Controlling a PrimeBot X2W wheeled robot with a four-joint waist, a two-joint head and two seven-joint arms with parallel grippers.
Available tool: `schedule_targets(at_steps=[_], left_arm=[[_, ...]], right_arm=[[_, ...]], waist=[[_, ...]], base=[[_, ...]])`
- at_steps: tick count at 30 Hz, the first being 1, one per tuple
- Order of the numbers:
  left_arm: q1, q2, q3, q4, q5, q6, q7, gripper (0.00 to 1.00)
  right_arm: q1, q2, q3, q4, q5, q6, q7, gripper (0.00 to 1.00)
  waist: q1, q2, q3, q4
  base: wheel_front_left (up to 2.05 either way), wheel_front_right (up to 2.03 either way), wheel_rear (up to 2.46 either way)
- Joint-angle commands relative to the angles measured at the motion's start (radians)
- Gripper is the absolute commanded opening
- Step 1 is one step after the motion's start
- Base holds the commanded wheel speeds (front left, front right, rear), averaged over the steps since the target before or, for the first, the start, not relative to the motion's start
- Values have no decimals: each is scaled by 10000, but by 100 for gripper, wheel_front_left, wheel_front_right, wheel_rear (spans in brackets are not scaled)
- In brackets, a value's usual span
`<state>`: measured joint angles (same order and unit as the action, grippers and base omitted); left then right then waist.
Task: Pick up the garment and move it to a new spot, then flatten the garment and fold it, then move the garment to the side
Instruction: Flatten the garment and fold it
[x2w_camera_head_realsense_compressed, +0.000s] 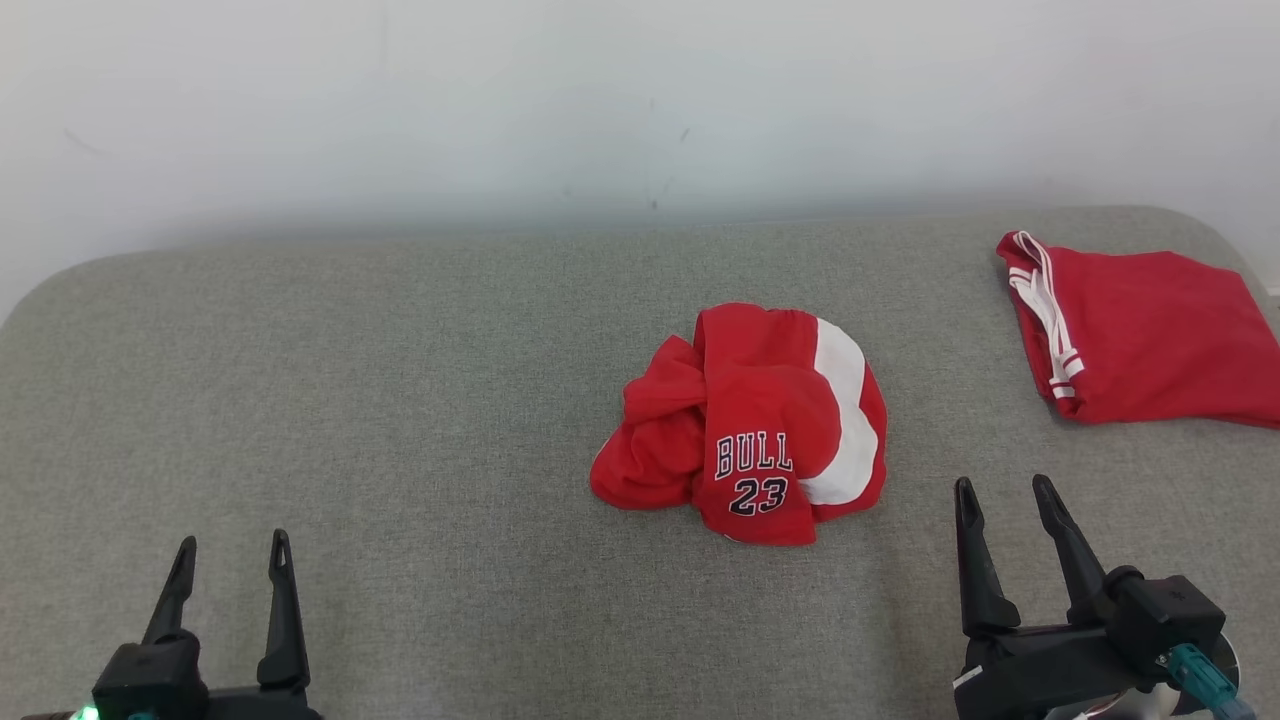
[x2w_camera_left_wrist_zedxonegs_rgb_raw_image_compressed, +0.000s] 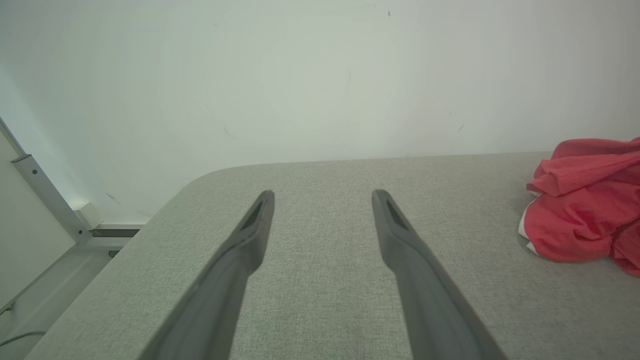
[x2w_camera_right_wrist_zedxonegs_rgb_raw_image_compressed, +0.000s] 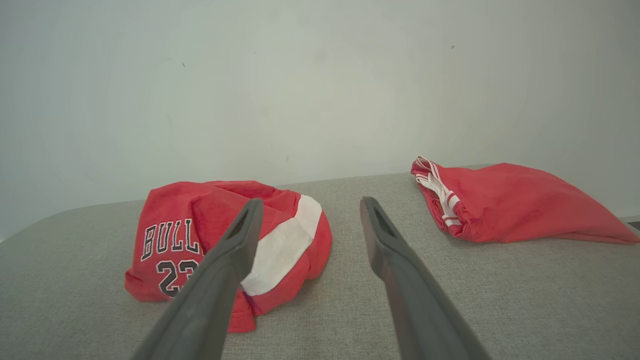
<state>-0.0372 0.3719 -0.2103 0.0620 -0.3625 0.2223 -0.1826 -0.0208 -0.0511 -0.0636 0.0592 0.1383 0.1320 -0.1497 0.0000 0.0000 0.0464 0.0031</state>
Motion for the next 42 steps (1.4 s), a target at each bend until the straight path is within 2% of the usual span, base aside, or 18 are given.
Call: schedule_targets(at_steps=[1, 12, 18, 25, 36, 42], left_arm=[[-43, 36, 4, 32, -31, 51, -35, 100], [-53, 86, -1, 71, -77, 131, -97, 100], [-257, -110, -258, -104, -145, -13, -83, 100], [-984, -446, -1087, 98, 50, -571, 38, 100], [-2164, -1226, -2602, 1348, 358, -1636, 84, 100], [-2488, -1643, -3137, 2011, 352, -2039, 76, 100]], right_arm=[[-13, 19, -13, 7, -52, -22, -5, 100], [-21, 19, 8, 66, -12, -22, -30, 100], [-81, 19, 31, 21, 33, -22, -59, 100], [-202, 19, -3, 98, 173, -22, -176, 100], [-633, 20, -2, 465, 432, -20, -577, 100], [-763, 20, -22, 684, 506, -22, -749, 100]], waist=[[0, 0, -2, 4], [0, 0, -57, 1], [0, 0, 70, -128], [0, 0, 482, -588], [0, 0, 1352, -2014], [0, 0, 1608, -2599]], base=[[0, 0, 0], [0, 0, 0], [0, 0, 0], [0, 0, 0], [0, 0, 0], [0, 0, 0]])
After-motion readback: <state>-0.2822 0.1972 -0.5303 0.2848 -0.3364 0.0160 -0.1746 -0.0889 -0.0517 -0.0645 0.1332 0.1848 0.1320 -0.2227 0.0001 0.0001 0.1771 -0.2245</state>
